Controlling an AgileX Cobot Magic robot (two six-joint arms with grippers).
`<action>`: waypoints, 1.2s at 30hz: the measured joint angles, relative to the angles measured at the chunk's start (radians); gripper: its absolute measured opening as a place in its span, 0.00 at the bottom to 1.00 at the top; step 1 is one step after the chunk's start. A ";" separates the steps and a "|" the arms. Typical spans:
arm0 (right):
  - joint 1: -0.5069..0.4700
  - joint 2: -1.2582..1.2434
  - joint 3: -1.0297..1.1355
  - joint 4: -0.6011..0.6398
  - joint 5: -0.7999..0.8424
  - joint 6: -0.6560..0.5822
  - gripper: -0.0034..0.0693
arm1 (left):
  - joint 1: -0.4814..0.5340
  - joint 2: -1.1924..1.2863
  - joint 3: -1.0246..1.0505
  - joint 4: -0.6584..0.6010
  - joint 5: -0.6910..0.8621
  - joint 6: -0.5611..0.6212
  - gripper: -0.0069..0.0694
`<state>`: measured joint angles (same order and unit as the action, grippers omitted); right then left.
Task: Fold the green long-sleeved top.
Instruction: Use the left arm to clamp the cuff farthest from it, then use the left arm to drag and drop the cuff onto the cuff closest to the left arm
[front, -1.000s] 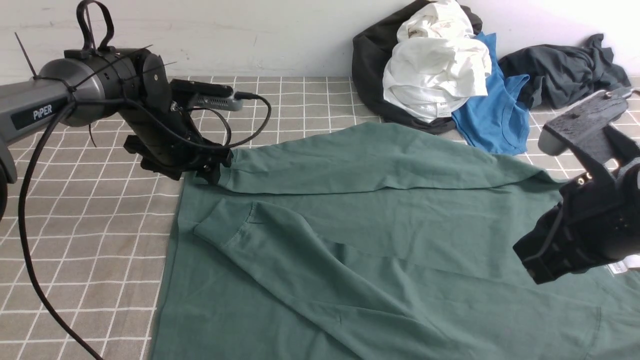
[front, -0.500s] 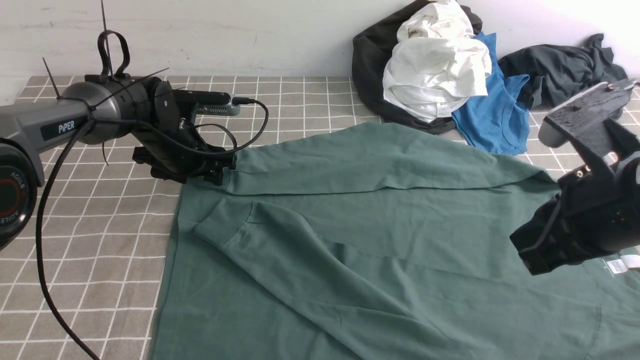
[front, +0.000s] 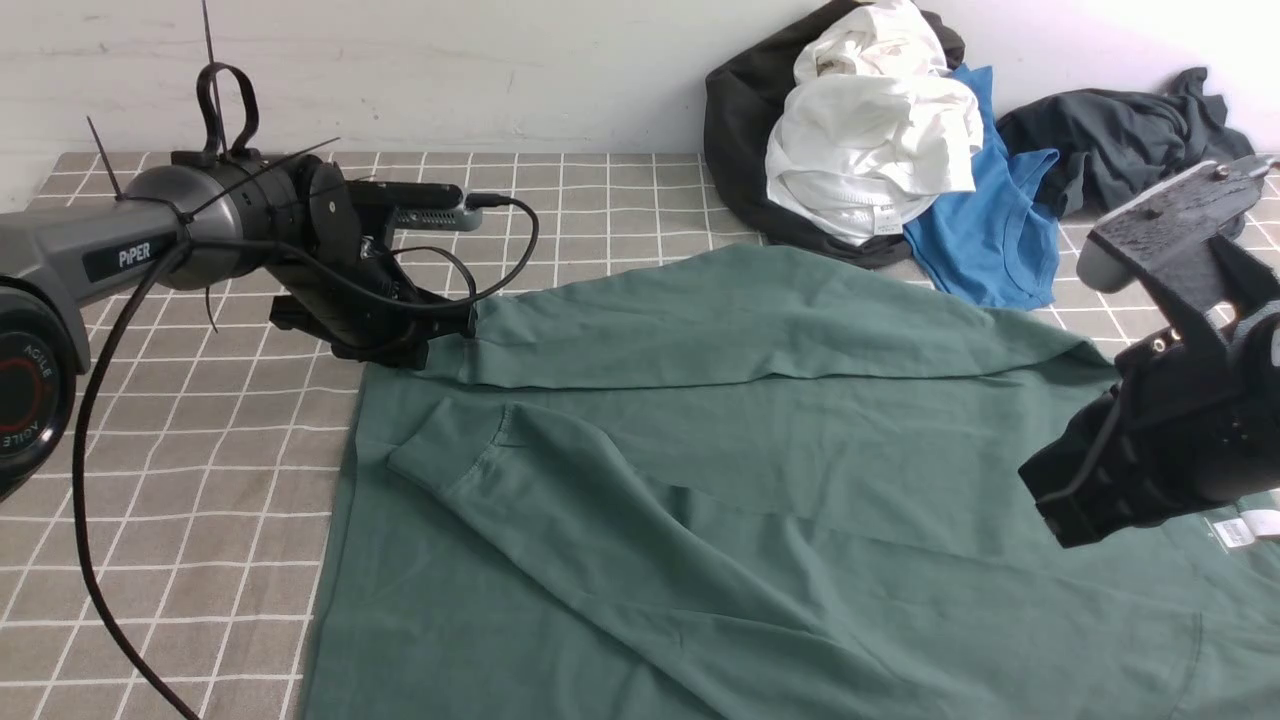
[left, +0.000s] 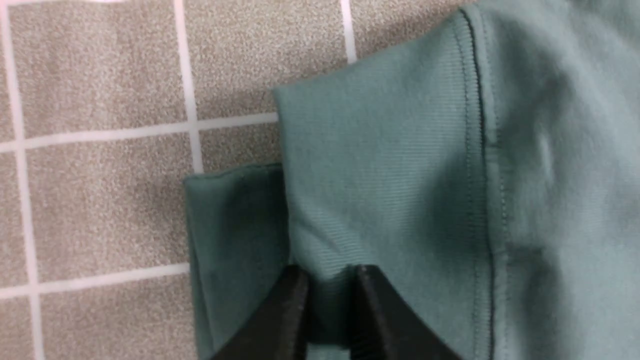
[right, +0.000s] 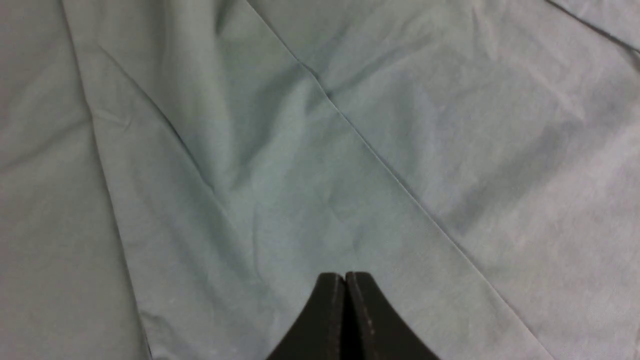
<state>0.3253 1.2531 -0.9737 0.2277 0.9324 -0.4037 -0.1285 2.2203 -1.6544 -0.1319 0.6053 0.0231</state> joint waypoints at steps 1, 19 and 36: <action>0.000 0.000 0.000 0.000 0.000 0.000 0.03 | 0.000 -0.001 0.000 -0.001 0.000 0.009 0.17; 0.000 0.000 -0.001 -0.048 0.002 0.001 0.03 | 0.000 -0.466 0.294 -0.177 0.264 0.098 0.11; 0.103 0.000 -0.055 -0.006 0.185 0.001 0.03 | -0.027 -0.883 0.996 -0.303 0.124 0.231 0.21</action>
<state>0.4280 1.2531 -1.0286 0.2216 1.1170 -0.4027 -0.1560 1.3377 -0.6587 -0.4350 0.7288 0.2543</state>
